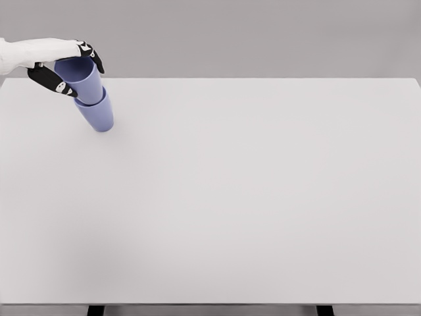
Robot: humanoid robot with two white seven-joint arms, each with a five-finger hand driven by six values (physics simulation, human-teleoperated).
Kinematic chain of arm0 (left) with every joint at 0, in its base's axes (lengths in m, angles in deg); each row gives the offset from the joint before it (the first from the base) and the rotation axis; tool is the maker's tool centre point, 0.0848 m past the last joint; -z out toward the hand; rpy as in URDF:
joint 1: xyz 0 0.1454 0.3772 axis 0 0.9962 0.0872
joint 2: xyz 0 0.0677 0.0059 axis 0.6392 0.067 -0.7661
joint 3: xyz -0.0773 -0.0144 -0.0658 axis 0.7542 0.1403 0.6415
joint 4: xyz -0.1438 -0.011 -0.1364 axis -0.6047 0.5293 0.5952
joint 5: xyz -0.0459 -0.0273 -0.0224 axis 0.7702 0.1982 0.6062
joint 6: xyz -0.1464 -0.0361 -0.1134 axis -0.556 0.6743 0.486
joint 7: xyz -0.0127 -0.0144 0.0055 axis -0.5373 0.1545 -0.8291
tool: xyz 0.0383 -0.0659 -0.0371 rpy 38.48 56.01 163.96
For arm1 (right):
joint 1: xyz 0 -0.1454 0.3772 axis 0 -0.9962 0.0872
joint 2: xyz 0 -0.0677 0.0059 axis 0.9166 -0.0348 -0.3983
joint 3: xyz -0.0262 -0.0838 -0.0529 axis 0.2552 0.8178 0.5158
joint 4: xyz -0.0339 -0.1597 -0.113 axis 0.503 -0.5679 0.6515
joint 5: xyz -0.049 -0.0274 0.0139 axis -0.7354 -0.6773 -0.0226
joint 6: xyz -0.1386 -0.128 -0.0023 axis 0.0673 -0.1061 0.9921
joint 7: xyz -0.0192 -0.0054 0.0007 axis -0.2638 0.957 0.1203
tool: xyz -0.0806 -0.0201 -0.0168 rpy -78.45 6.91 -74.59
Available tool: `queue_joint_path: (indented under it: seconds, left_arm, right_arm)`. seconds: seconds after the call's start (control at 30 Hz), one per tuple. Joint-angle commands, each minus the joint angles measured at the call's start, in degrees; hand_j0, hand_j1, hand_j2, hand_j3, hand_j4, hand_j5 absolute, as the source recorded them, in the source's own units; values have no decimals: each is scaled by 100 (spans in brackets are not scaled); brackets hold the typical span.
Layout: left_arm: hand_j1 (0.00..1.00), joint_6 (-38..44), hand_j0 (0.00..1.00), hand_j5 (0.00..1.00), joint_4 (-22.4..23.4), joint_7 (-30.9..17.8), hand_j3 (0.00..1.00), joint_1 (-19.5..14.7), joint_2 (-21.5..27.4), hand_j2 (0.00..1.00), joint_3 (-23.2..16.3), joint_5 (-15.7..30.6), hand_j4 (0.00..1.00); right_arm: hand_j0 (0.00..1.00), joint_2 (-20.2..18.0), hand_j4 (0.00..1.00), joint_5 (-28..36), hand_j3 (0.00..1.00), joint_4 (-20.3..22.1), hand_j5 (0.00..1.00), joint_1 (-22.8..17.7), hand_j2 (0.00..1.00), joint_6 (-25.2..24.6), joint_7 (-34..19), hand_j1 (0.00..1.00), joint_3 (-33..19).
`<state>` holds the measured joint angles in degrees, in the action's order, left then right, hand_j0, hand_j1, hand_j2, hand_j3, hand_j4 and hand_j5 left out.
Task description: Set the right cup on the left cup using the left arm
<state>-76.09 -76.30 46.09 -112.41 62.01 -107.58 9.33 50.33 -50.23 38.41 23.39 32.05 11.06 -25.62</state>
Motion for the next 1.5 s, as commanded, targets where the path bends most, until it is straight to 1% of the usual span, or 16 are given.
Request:
queue_joint_path:
  seconds: [0.0,0.07,0.33,0.8,0.87,1.0,1.13,1.17,1.27,1.3,1.47]
  left_arm:
    - [50,2,50,50,6,6,50,0,-2,50,7,-5,50]
    - [50,2,50,50,24,6,50,9,-89,50,7,-14,50]
    - [51,2,51,51,24,6,51,79,-98,51,16,-14,51]
    - [51,2,51,51,59,6,51,79,-81,51,25,-31,51]
    - [51,2,51,51,138,6,51,79,-89,51,25,-31,51]
    - [52,-7,52,52,147,6,52,70,-89,52,25,-40,52]
    - [59,2,59,59,147,6,59,70,-116,59,16,-40,59]
    - [63,2,63,63,138,6,63,79,-116,63,16,-49,63]
    - [70,-7,70,70,147,6,70,79,-107,70,16,-49,70]
    - [74,2,74,74,138,6,74,79,-107,74,25,-49,74]
    - [79,-7,79,79,138,6,79,79,-107,79,25,-49,79]
  right_arm:
    - [100,0,100,1,100,0,100,0,100,-3,4,100,0]
    - [100,0,100,1,100,0,100,9,100,-3,-5,100,0]
    - [100,0,100,1,100,0,100,9,100,6,4,100,0]
    - [100,0,100,1,100,0,100,0,100,-3,-5,100,0]
    - [100,0,100,1,100,0,100,9,100,-3,-5,100,0]
    - [100,0,100,1,100,0,100,9,100,6,4,100,0]
    - [100,0,100,1,100,0,100,0,100,-3,4,100,0]
    - [100,0,100,1,100,0,100,9,100,-3,4,100,0]
    - [100,0,100,1,100,0,100,0,100,-3,4,100,0]
    - [100,0,100,1,100,0,100,9,100,-3,-5,100,0]
    - [100,0,100,1,100,0,100,0,100,-3,-5,100,0]
